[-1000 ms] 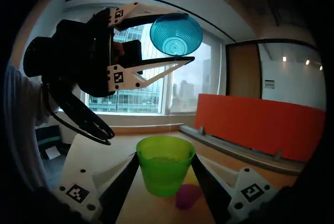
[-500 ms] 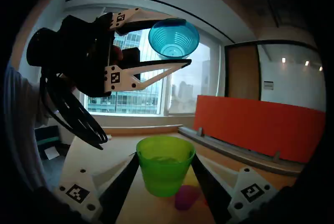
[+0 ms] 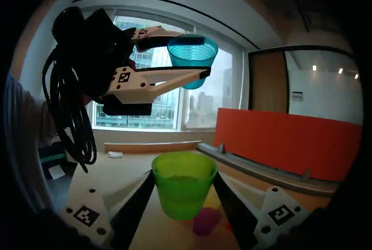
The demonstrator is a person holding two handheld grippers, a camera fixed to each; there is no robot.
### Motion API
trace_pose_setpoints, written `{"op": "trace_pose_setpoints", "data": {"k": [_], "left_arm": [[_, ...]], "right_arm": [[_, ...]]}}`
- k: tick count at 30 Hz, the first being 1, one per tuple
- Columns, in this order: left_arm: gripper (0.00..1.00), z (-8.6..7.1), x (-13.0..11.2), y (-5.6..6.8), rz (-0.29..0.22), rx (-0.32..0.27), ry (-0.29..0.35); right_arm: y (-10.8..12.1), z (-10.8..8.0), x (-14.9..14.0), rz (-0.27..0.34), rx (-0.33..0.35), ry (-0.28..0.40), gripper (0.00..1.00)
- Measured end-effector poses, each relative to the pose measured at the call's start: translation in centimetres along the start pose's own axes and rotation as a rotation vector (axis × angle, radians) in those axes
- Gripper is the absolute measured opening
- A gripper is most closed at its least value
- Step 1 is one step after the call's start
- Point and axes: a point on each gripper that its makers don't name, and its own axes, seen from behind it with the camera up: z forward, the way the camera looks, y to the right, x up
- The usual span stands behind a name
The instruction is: Pour water
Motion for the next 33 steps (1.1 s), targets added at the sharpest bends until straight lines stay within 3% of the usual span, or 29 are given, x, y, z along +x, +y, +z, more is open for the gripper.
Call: {"op": "trace_pose_setpoints", "data": {"k": [20,28,33], "left_arm": [[0.87,-0.5,-1.5,-1.4,-0.606,-0.029,0.001],[0.87,-0.5,-2.2,-1.0,-0.824,-0.071,0.001],[0.87,-0.3,-2.4,-0.5,-0.936,-0.093,0.004]], "right_arm": [[0.3,-0.3,0.8,0.0,-0.013,0.012,0.9],[0.3,-0.5,1.1,0.0,-0.016,0.016,0.9],[0.3,-0.4,1.2,-0.001,-0.017,0.017,0.9]]}}
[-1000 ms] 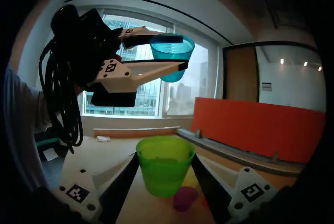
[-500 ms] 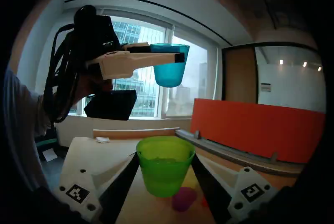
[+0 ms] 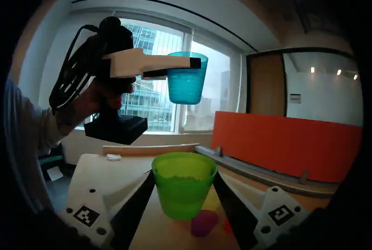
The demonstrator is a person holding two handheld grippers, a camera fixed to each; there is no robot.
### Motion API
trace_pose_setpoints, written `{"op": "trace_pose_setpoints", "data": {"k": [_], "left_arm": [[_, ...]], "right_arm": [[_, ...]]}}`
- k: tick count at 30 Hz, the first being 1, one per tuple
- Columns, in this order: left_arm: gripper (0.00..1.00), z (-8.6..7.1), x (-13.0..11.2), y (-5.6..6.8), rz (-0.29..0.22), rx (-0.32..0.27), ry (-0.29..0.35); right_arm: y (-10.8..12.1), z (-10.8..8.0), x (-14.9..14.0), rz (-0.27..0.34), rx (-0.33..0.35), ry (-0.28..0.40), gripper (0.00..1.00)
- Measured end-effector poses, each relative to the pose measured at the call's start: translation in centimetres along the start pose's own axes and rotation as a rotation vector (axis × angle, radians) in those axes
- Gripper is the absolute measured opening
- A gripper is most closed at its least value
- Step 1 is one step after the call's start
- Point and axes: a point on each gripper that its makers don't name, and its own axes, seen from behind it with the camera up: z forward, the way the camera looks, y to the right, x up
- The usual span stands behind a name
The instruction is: Pour water
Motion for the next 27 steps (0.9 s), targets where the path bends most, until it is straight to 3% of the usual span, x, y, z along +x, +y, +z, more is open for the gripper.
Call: {"op": "trace_pose_setpoints", "data": {"k": [6,15,27], "left_arm": [[0.87,0.1,-0.3,-0.3,-0.059,-0.006,0.001],[0.87,-0.6,-1.7,-1.0,-0.067,0.006,-0.018],[0.87,-2.0,-5.1,-1.2,-0.058,0.018,-0.056]], "right_arm": [[-0.1,0.0,0.1,-0.002,-0.001,-0.001,0.9],[0.3,-0.3,0.2,0.004,-0.014,-0.005,0.9],[2.6,-2.6,0.1,0.014,-0.072,-0.025,0.9]]}}
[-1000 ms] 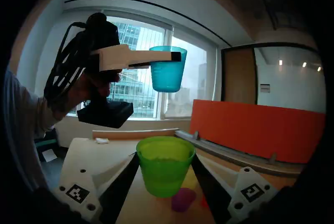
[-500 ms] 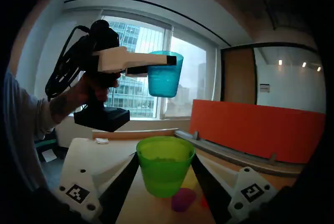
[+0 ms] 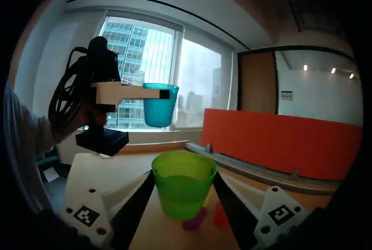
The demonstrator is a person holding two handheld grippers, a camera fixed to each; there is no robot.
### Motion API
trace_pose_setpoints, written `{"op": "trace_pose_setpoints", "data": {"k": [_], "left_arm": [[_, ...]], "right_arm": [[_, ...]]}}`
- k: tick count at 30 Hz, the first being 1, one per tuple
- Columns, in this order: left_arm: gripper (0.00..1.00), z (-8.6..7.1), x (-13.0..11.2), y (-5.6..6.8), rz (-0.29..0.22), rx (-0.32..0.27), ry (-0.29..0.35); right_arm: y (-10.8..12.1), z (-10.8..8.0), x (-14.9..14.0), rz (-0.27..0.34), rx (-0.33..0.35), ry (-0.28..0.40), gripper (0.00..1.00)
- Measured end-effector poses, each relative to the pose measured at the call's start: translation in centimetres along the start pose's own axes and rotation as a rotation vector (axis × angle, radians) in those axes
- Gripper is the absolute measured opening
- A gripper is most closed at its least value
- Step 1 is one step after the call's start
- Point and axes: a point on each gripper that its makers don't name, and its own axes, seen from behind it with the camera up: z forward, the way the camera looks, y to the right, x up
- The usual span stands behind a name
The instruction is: Pour water
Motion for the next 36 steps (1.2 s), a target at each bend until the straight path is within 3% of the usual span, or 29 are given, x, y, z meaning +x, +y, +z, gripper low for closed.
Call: {"op": "trace_pose_setpoints", "data": {"k": [17,28,36], "left_arm": [[0.87,-1.0,-5.6,0.1,-0.003,0.002,-0.06],[0.87,-1.5,-8.2,0.8,0.041,-0.007,-0.09],[0.87,-1.6,-10.4,0.8,0.038,-0.012,-0.125]], "right_arm": [[3.9,-2.8,0.1,0.015,-0.091,-0.009,0.9],[4.7,-3.1,-0.1,0.025,-0.103,-0.011,0.9],[4.9,-3.0,-0.4,0.024,-0.103,-0.025,0.9]]}}
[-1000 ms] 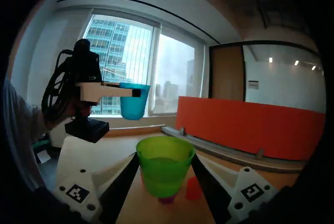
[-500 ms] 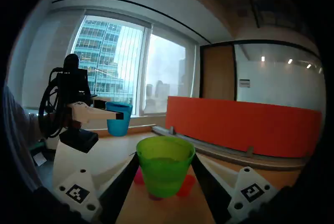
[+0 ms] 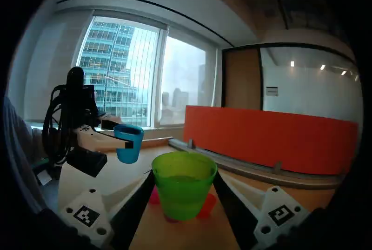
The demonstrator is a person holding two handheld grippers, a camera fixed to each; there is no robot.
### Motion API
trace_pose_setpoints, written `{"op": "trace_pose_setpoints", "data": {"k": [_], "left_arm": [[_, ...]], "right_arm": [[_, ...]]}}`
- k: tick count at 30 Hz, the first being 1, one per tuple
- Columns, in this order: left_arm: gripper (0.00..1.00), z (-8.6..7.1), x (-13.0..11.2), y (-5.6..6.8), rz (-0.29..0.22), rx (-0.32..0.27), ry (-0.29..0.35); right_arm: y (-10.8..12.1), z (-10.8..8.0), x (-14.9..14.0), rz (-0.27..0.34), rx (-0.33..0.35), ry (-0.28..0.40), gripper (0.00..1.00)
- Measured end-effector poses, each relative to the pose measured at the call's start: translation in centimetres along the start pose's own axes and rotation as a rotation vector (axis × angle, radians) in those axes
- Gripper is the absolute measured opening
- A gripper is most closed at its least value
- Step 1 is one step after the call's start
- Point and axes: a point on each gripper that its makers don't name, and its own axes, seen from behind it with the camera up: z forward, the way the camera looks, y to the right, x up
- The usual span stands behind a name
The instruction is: Pour water
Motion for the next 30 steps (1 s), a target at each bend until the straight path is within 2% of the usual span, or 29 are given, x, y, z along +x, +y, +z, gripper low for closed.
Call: {"op": "trace_pose_setpoints", "data": {"k": [14,20,30], "left_arm": [[0.87,0.8,-5.0,0.8,0.0,-0.026,-0.125],[0.87,1.2,-7.1,1.2,0.006,-0.04,-0.183],[0.87,1.6,-10.4,2.0,-0.016,-0.078,-0.278]], "right_arm": [[0.0,0.4,-2.2,0.012,0.016,-0.053,0.9],[0.0,0.4,-3.7,0.015,0.029,-0.092,0.9],[0.1,0.4,-6.6,0.036,0.06,-0.17,0.9]]}}
